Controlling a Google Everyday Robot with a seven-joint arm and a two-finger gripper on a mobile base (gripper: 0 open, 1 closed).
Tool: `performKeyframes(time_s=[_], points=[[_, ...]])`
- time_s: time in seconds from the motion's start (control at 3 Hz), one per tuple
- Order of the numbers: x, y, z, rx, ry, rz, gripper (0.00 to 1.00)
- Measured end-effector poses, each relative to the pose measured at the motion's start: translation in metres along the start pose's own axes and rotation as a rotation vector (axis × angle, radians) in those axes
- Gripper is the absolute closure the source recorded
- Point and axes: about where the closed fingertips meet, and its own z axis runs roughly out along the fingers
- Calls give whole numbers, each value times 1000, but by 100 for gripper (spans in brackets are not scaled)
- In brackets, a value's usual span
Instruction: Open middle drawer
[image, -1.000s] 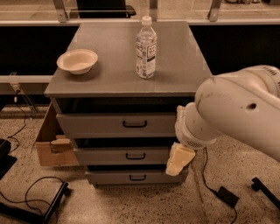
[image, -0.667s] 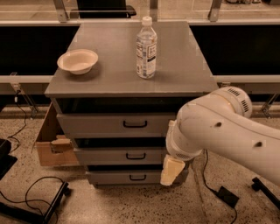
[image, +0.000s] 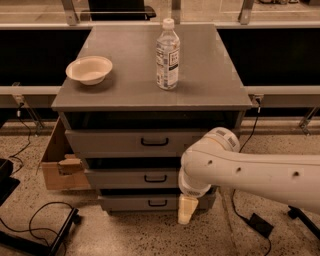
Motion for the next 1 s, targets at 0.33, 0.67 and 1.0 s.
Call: performKeyframes(time_s=[0.33, 0.67, 1.0], points=[[4, -14, 48, -25, 42, -21, 0], [5, -35, 81, -29, 79, -37, 0], [5, -51, 111, -25, 119, -44, 0]])
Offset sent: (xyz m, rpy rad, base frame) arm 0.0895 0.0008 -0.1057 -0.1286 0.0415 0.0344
